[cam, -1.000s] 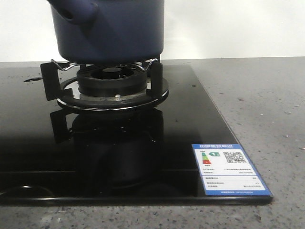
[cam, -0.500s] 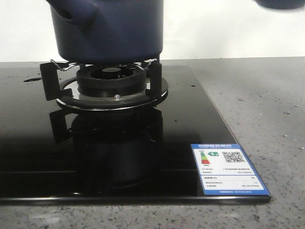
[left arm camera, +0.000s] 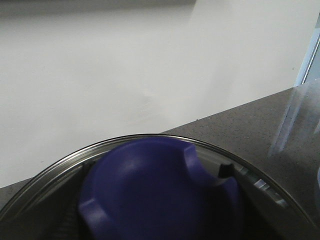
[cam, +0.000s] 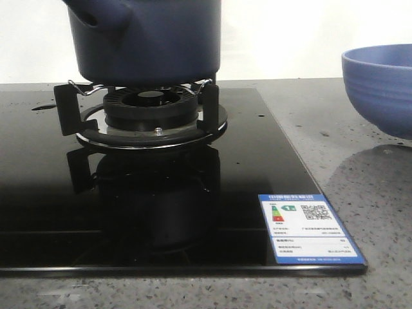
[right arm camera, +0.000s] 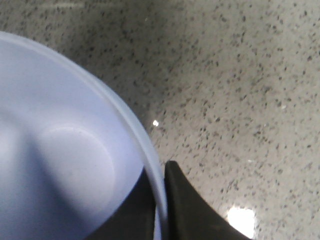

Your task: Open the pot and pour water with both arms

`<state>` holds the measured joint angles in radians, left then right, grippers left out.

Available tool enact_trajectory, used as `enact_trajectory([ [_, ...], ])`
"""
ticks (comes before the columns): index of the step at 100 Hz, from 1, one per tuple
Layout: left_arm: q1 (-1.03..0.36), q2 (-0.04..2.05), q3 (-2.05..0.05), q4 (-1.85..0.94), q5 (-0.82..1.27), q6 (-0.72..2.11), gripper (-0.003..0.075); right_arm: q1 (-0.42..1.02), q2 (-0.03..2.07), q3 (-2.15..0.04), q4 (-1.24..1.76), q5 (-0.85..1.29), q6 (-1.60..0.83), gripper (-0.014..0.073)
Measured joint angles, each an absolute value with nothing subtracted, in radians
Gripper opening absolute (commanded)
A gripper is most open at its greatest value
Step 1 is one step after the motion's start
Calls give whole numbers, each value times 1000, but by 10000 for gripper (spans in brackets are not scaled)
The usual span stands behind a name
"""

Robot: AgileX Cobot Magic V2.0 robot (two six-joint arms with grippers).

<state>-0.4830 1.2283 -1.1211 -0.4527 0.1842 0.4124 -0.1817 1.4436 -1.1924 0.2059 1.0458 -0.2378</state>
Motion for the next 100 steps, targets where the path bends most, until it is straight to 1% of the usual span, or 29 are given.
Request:
enact_trajectory([
  [25,-485,1232,-1127,-453,168,412,337,-182,1475,-1188,206,1014,-240,-39],
  [30,-485,1235,-1127,-453,168,412,337,-182,1487,-1188,206,1014,-240,-19],
  [35,-485,1234,-1127,-453,168,412,337,-182,1494,-1188,206,1014,-240,31],
  [40,-485,1236,-1127,-453,168,412,337,-182,1497,-1188,206,1014,-240,108],
  [42,-485,1236,-1127,-453,168,412,337,-182,1497,-1188,206,1014,-240,160],
  [44,-485,1236,-1127,-453,168,412,337,-182,1497,-1188,206,1014,-240,188],
  [47,-485,1236,-1127,-453,168,412,336,-182,1497,-1188,206,1014,-240,261],
  [54,-485,1236,-1127,-453,168,412,337,-182,1497,-1188,206,1014,-240,387],
  [59,-485,1238,-1127,-453,168,412,337,-182,1497,-1191,206,1014,-240,433],
  [63,-485,1240,-1127,-453,166,412,337,-182,1492,-1194,206,1017,-240,444],
  [84,-489,1281,-1128,-454,149,412,337,-182,1404,-1245,206,1044,-240,440],
  [100,-523,1322,-1148,-430,113,412,337,-182,1315,-1273,206,1049,-240,440],
])
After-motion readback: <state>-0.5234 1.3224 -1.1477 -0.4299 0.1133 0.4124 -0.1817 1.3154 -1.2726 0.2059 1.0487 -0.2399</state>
